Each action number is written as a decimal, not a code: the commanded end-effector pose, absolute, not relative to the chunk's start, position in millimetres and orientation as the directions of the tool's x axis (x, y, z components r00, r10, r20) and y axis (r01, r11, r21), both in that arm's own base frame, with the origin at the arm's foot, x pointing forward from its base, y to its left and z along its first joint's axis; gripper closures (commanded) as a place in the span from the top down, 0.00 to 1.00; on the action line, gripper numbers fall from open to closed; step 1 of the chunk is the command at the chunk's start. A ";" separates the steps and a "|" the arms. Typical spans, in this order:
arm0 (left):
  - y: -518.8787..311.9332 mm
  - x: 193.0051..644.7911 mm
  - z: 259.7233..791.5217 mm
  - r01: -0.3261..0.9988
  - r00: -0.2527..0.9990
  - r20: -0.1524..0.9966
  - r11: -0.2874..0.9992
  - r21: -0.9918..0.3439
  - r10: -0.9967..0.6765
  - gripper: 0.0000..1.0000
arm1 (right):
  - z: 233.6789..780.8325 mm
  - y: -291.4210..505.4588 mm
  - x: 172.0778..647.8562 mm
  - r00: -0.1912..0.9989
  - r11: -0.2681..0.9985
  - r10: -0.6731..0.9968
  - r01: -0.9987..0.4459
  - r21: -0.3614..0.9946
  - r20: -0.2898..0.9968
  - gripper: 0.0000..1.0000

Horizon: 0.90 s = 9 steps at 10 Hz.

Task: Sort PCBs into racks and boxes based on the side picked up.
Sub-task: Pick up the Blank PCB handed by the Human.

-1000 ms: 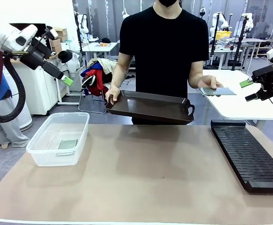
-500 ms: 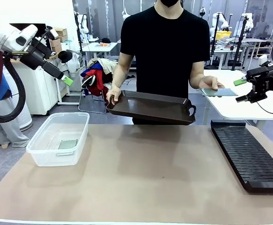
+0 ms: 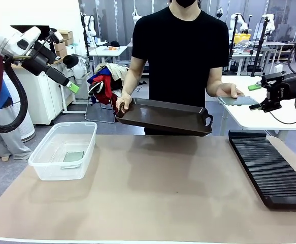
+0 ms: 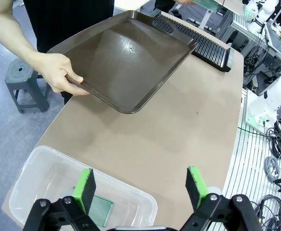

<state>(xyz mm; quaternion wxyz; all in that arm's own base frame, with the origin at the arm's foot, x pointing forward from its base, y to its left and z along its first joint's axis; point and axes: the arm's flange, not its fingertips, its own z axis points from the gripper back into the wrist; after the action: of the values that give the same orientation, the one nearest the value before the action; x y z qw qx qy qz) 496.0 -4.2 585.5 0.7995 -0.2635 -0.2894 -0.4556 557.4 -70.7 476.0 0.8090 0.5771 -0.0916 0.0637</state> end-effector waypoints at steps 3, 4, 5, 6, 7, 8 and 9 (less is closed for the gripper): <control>-4.1 495.7 584.6 0.886 0.409 0.704 0.436 -0.155 -0.581 1.00 | 473.8 -72.7 576.7 0.995 0.174 0.014 -0.101 0.980 0.100 0.00; -4.1 495.7 584.6 0.886 0.409 0.704 0.436 -0.155 -0.581 1.00 | 471.6 -71.7 576.9 0.996 0.162 0.008 -0.093 0.982 0.093 0.00; -4.1 495.7 584.6 0.886 0.409 0.704 0.436 -0.155 -0.581 1.00 | 470.7 -72.0 578.1 0.997 0.158 0.011 -0.082 0.984 0.081 0.00; -4.1 495.7 584.6 0.886 0.409 0.704 0.436 -0.155 -0.581 1.00 | 469.2 -71.9 578.7 0.998 0.170 0.012 -0.067 0.983 0.066 0.18; -4.1 495.7 584.6 0.886 0.409 0.704 0.436 -0.155 -0.581 1.00 | 465.9 -70.8 580.5 0.998 0.168 0.011 -0.060 0.984 0.059 0.08; -4.1 495.7 584.6 0.886 0.409 0.704 0.436 -0.155 -0.581 1.00 | 464.5 -71.0 580.8 0.999 0.165 0.009 -0.054 0.985 0.053 0.00; -4.1 495.7 584.6 0.886 0.409 0.704 0.436 -0.155 -0.581 1.00 | 466.0 -72.0 579.5 0.999 0.167 0.017 -0.049 0.985 0.047 0.00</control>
<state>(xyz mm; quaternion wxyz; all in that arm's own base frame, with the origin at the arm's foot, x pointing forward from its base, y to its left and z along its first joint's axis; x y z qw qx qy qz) 496.0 -4.2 585.5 0.7995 -0.2636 -0.2894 -0.4556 575.2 -72.2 459.9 0.7705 0.6363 -0.0228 0.0308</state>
